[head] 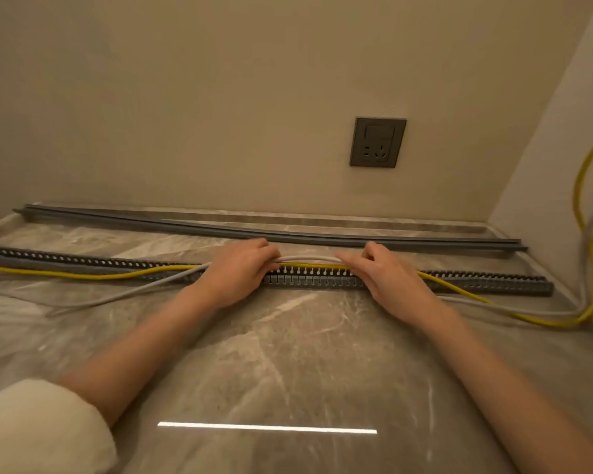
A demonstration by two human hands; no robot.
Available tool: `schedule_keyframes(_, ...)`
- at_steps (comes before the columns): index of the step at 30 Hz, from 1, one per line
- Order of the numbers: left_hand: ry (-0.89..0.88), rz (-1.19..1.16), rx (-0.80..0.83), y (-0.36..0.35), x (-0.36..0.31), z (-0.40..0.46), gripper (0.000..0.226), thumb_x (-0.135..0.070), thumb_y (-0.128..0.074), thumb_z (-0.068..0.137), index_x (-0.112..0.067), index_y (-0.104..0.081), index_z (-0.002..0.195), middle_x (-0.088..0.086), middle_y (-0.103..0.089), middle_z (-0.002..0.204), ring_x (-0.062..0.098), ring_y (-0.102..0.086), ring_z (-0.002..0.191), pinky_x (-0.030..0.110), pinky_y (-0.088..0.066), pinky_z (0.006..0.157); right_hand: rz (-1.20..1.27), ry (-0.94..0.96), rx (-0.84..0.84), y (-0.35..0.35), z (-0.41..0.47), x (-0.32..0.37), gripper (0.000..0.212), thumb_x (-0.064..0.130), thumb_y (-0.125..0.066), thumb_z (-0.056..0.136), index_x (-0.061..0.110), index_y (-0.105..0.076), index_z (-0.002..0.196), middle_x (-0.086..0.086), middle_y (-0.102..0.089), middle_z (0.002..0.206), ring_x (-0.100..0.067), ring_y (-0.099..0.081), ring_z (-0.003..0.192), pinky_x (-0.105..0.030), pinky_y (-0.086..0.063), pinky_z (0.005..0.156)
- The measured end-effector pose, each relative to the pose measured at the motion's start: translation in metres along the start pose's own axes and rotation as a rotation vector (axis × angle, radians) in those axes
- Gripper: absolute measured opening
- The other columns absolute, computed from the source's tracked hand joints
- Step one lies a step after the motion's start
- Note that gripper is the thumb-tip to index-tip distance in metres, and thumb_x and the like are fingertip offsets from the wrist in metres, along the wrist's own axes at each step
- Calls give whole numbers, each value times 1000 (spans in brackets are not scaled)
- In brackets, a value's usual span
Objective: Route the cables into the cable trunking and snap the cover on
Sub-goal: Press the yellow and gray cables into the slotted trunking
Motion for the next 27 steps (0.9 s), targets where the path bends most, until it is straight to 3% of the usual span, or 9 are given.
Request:
schedule_keyframes(4,-51,-2,-49,-4,2,-4,14,-28,-47,96,-17,-54,97,1,-66,91,22,-59,81,33,-39,62,-18,30,-27,1,-1,-2,39,18,-50,95,30,-49,132,-2,-45,88,-17,-44,76,-34,-48,63)
schedule_keyframes(6,-69,-32,-47,-1,2,-4,14,-30,-50,94,-18,-58,97,-1,-67,90,20,-60,80,33,-43,64,-18,35,-43,1,0,-4,37,19,-51,94,30,-50,130,-3,-47,92,-17,-46,81,-32,-48,66)
schedule_keyframes(11,-74,-115,-14,3,1,-4,31,-53,-61,81,-25,-59,94,-12,-65,86,9,-58,76,28,-49,63,22,33,-11,-2,-2,-4,33,18,-49,95,24,-53,128,-4,-54,101,-21,-53,81,-30,-44,66)
schedule_keyframes(17,-79,-91,0,1,0,-2,20,-42,-66,82,-23,-65,89,-8,-65,87,11,-57,78,28,-46,65,-14,87,-61,1,-2,1,23,12,-57,90,15,-63,112,-6,-54,90,-21,-51,79,-33,-47,62)
schedule_keyframes(27,-55,-103,86,0,-2,-2,24,-39,-53,91,-23,-67,102,-6,-62,95,13,-56,85,37,-49,73,25,26,-10,-4,-3,-5,32,25,-43,97,24,-54,128,-1,-55,89,-15,-48,77,-27,-39,62)
Point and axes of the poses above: each hand's wrist, its own z-axis towards the middle knuckle, its own y-axis out of the back of the hand, x = y × z, the point moved 3 cm from there along z, towards the middle knuckle
